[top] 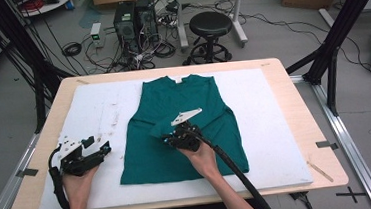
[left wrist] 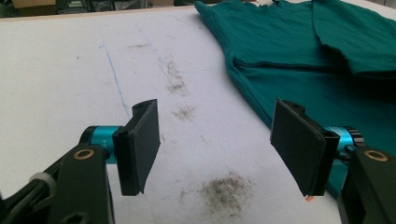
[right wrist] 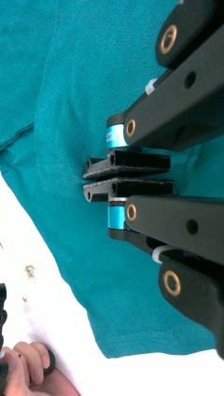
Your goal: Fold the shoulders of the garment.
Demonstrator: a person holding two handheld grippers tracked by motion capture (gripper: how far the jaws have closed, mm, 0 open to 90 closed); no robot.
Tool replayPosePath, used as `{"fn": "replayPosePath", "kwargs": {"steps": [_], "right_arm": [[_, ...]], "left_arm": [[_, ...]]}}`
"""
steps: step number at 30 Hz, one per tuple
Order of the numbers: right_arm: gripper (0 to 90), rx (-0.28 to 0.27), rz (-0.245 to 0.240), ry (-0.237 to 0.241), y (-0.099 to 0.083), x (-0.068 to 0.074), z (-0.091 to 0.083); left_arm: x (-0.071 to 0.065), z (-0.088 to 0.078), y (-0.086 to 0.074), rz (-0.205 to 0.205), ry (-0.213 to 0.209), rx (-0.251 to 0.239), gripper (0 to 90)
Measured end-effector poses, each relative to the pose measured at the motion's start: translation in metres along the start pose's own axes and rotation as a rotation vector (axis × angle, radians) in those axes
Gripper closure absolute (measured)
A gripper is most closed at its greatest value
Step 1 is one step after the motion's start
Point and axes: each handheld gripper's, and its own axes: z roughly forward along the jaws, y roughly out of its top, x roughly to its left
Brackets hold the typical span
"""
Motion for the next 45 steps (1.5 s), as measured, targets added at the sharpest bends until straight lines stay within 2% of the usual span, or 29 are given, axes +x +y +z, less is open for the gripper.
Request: {"fn": "replayPosePath", "kwargs": {"steps": [13,18,19,21,22,23,27,32,38,40,45], "right_arm": [[87.4,0.003,0.005,0.020,-0.001,0.000,0.002],[69.8,-0.017,0.021,0.052,0.000,-0.001,0.000],[63.1,-0.019,0.019,0.043,0.001,0.000,-0.001],[58.6,-0.019,0.025,0.034,0.001,-0.001,-0.004],[52.7,-0.017,0.028,0.028,0.001,-0.002,-0.006],[46.5,-0.020,0.028,0.007,0.002,-0.002,-0.008],[34.5,-0.020,0.025,-0.059,-0.001,-0.006,-0.019],[28.2,-0.056,0.012,-0.133,-0.011,-0.013,-0.041],[26.2,-0.096,0.010,-0.212,-0.025,-0.022,-0.071],[26.2,-0.108,0.010,-0.230,-0.031,-0.027,-0.082],[25.6,-0.141,0.037,-0.240,-0.048,-0.039,-0.110]], "left_arm": [[0.000,0.000,0.000,-0.003,-0.002,0.003,33.0],[0.000,0.000,0.000,-0.003,-0.001,0.002,33.0],[0.000,0.000,0.000,-0.003,0.000,0.002,33.0],[0.000,0.000,0.000,-0.003,-0.001,0.002,33.0],[0.001,0.000,0.000,-0.003,-0.001,0.002,33.0],[0.001,0.000,0.000,-0.003,-0.001,0.002,33.0],[0.001,0.000,0.000,-0.004,-0.001,0.003,33.0],[0.001,0.000,0.000,-0.001,-0.001,0.006,33.0],[0.001,0.000,0.000,-0.002,-0.001,0.006,33.0],[0.001,0.001,0.000,-0.002,-0.001,0.007,33.0],[0.000,0.000,0.000,0.003,0.001,0.008,33.0]]}}
